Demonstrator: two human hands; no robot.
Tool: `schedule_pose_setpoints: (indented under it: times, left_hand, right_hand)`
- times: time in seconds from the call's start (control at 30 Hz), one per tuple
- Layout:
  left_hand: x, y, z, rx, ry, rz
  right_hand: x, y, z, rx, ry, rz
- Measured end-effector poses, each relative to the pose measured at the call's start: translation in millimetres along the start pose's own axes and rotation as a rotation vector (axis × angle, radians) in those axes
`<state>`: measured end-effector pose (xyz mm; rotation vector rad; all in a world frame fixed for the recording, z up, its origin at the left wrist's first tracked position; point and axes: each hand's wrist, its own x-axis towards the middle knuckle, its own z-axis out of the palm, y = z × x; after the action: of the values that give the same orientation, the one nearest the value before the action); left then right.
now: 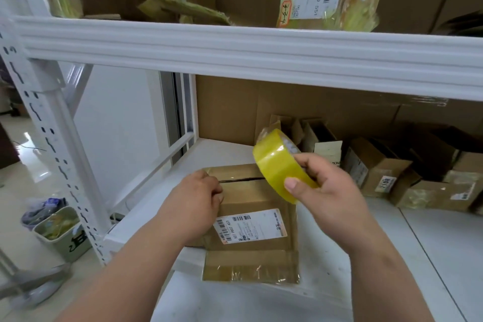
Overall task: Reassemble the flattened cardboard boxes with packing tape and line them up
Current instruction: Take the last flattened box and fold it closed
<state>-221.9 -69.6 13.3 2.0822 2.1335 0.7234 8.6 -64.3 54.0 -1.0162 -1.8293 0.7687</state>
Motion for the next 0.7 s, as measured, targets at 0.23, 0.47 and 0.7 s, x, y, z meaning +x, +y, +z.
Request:
schedule_pose_setpoints:
  times: [0.23,0.47,0.7]
  left_hand:
    - [4.0,-10.4,11.3,-0.083,0.01,0.041]
    - [3.8,6.4,27.0,-0.279,-0.08,0.072]
    - [7.3,11.8,7.4,-0.977,-0.113,-0.174]
  right_hand:
    - [15.5,-4.3,29.8,-0.333,-0.012,-0.053]
    - [22.7,3.0,43.9,-0.32,0.007,-0.062]
    - [14.3,32.1,30.3,-0.294,-0.071,0.098]
